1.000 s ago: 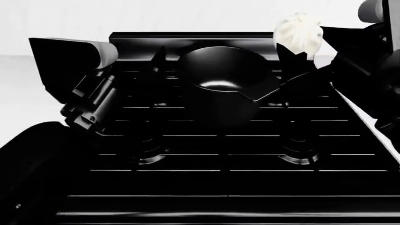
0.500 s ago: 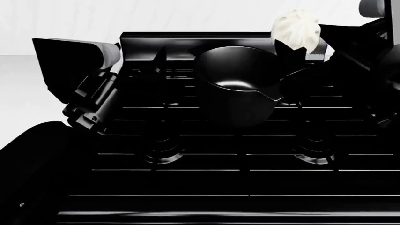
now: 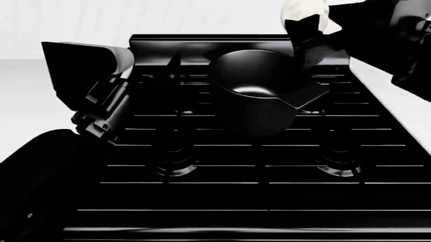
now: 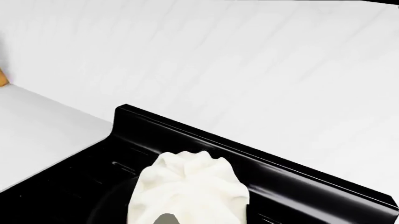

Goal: Frozen meat rests on a plate on the counter. Retrieve the meat and place it in a pot on a burner. Then turn the burner on.

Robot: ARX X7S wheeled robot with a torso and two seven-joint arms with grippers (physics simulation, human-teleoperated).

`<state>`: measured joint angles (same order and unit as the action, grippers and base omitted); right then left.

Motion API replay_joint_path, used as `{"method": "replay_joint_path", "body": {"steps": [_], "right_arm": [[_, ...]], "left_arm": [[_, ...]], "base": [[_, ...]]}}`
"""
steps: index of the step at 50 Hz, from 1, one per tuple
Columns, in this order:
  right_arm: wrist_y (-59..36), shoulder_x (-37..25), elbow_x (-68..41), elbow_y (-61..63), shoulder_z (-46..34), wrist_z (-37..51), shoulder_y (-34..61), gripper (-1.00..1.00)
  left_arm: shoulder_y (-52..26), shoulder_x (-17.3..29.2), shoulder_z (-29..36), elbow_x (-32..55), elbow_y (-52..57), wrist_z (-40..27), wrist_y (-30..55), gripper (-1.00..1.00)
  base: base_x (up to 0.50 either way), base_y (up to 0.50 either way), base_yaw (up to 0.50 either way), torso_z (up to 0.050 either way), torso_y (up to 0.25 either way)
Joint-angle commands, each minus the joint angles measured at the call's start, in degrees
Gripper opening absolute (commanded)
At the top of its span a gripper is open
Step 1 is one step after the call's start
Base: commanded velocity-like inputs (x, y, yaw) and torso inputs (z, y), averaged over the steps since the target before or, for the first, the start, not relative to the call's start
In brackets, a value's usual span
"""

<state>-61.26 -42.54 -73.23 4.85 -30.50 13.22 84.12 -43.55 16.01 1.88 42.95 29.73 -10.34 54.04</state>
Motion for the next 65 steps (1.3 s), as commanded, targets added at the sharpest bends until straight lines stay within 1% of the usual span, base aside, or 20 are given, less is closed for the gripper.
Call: {"method": "replay_joint_path", "body": {"steps": [1, 6, 13, 17, 21, 24, 34, 40, 42, 47, 55, 65], "right_arm": [[-5.2, 4.8, 5.0, -16.6, -6.7, -14.4, 12.1, -1.0], [-6.4, 9.1, 11.9, -28.6, -14.8, -26.0, 20.9, -1.0], [-1.9, 17.9, 22.1, -48.2, -26.8, -43.4, 27.9, -1.0], [2.9, 23.7, 27.2, -60.2, -31.9, -51.4, 30.3, -1.0], [12.4, 32.5, 33.6, -79.6, -36.4, -61.4, 32.5, -1.0], [12.8, 32.9, 37.5, -79.8, -33.7, -61.8, 31.9, -1.0], [12.9, 33.7, 57.6, -79.8, -14.9, -63.7, 26.8, -1.0], [12.8, 34.3, 66.1, -79.8, -7.4, -65.9, 24.4, -1.0], [12.8, 34.6, 68.1, -79.8, -5.9, -66.7, 23.9, -1.0], [12.8, 34.8, 71.5, -79.8, -5.2, -68.0, 22.3, -1.0], [13.1, 35.3, 72.6, -79.8, -3.3, -68.5, 20.4, -1.0], [13.4, 35.8, 73.1, -79.8, -2.9, -69.1, 19.2, -1.0]], "left_arm": [[-0.1, 0.1, 1.0, -0.3, -0.4, 0.0, -0.5, 1.0], [-0.4, 0.2, 0.9, 0.0, -0.8, -0.1, -0.6, 1.0], [-0.4, 0.5, 0.6, 0.2, -1.3, 0.1, -1.0, 1.0], [-0.8, 0.8, 0.8, 0.0, -1.8, 0.3, -1.3, 1.0], [-0.8, 1.1, 0.6, 0.2, -1.7, 0.2, -1.5, 1.0], [-0.7, 1.2, 0.4, 0.3, -1.8, 0.2, -1.6, 1.0], [-0.7, 1.4, 0.4, 0.5, -1.9, -0.1, -1.9, 1.0], [-0.8, 1.5, 0.7, 0.4, -2.3, -0.5, -2.1, 1.0], [-0.7, 1.5, 0.7, 0.3, -2.5, -0.4, -2.3, 1.0], [-1.4, 1.4, 1.1, 0.0, -3.5, -0.9, -2.1, 1.0], [-1.3, 1.5, 1.1, 0.3, -3.6, -1.0, -2.3, 1.0], [-1.2, 1.8, 1.1, 0.4, -4.1, -1.2, -2.6, 1.0]], "base": [[0.0, 0.0, 0.0, 0.0, 0.0], [0.0, 0.0, 0.0, 0.0, 0.0], [0.0, 0.0, 0.0, 0.0, 0.0], [0.0, 0.0, 0.0, 0.0, 0.0], [0.0, 0.0, 0.0, 0.0, 0.0], [0.0, 0.0, 0.0, 0.0, 0.0], [0.0, 0.0, 0.0, 0.0, 0.0], [0.0, 0.0, 0.0, 0.0, 0.0], [0.0, 0.0, 0.0, 0.0, 0.0], [0.0, 0.0, 0.0, 0.0, 0.0], [0.0, 0.0, 0.0, 0.0, 0.0], [0.0, 0.0, 0.0, 0.0, 0.0]]}}
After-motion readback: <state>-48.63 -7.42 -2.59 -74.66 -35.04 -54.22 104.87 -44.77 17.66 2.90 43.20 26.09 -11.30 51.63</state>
